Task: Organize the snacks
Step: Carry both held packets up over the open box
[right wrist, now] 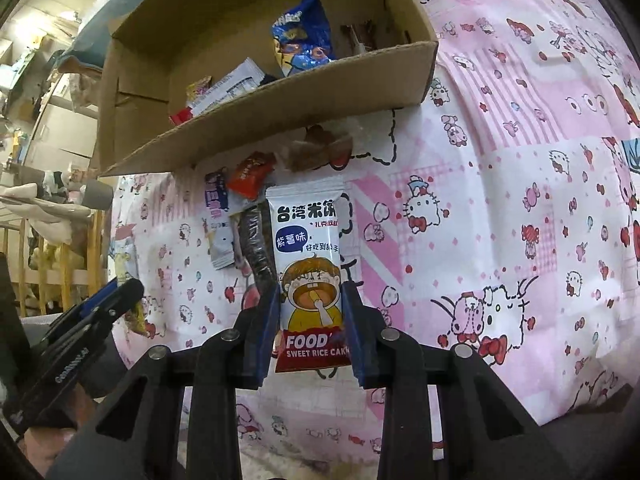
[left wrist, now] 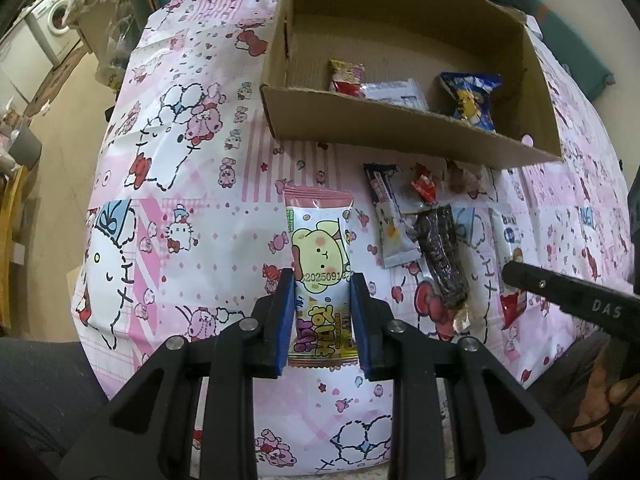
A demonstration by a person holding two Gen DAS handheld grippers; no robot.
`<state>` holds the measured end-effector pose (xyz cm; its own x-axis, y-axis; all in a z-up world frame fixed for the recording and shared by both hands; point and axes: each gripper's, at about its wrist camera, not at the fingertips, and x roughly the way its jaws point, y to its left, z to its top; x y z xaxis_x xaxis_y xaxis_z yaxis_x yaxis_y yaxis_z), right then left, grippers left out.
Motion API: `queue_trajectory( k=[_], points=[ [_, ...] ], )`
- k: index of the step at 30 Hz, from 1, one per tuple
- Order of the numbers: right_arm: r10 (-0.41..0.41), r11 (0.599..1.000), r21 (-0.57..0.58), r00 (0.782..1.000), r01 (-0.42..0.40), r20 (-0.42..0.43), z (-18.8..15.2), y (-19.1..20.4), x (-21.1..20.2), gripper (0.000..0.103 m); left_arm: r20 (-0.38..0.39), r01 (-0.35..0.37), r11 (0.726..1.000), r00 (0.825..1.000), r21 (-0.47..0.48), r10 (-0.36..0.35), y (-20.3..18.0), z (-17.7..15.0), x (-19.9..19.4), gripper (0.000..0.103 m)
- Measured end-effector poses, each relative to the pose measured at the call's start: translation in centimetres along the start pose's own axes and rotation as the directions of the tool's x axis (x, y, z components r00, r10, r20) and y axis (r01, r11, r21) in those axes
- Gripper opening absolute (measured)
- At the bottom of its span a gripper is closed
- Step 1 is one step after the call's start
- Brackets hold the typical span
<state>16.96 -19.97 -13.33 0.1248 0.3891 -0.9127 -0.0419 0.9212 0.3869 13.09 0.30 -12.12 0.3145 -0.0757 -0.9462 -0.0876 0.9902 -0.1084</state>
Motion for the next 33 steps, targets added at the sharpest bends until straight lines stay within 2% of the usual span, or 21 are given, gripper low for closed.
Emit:
queue_trajectory(
  k=[5, 12, 19, 22, 24, 27, 30, 33],
  points=[
    [0.030, 0.999, -0.018, 0.999, -0.029, 0.015, -0.2, 0.8, -0.6, 0.033, 0.016, -0.030, 0.999, 0.999, 0.021, 0.030, 0.1, -0.3, 0.1, 0.023],
    [0.122, 0.992, -0.033, 0.992, -0.121, 0.026, -0.8, 1.9, -1.3, 0.033, 0.001, -0.006, 0.999, 1.000, -0.053, 0.007, 1.3, -0.1, 0.3, 0.023],
    [0.219, 0.974, -0.071, 0.973, -0.214, 0.078, -0.5, 3.3, -3.1, 0.033, 0.078, -0.029, 0.998, 0.996, -0.052, 0.033, 1.1, 0.8, -1.9, 0.023],
    [0.297, 0.954, -0.093, 0.943, -0.285, 0.149, -0.2, 3.5, -5.0, 0.033, 0.120, -0.027, 0.998, 0.992, -0.055, 0.034, 1.1, 1.8, -3.4, 0.023],
    [0.360, 0.932, -0.115, 0.908, -0.343, 0.214, 0.0, 3.8, -6.6, 0.033, 0.133, -0.005, 0.998, 0.991, -0.064, 0.013, 1.3, 2.8, -4.3, 0.023],
    [0.411, 0.911, -0.158, 0.858, -0.380, 0.308, 0.4, 4.3, -8.7, 0.033, 0.157, 0.006, 0.997, 0.988, -0.081, 0.007, 1.9, 4.2, -5.6, 0.023],
    [0.424, 0.906, -0.166, 0.832, -0.390, 0.358, 1.3, 4.1, -9.8, 0.033, 0.186, 0.010, 0.996, 0.983, -0.086, 0.006, 2.3, 5.8, -6.8, 0.023],
    [0.420, 0.907, -0.170, 0.816, -0.385, 0.397, 2.5, 3.9, -10.6, 0.033, 0.221, 0.005, 0.997, 0.975, -0.072, 0.011, 2.1, 7.5, -7.8, 0.023]
  ],
)
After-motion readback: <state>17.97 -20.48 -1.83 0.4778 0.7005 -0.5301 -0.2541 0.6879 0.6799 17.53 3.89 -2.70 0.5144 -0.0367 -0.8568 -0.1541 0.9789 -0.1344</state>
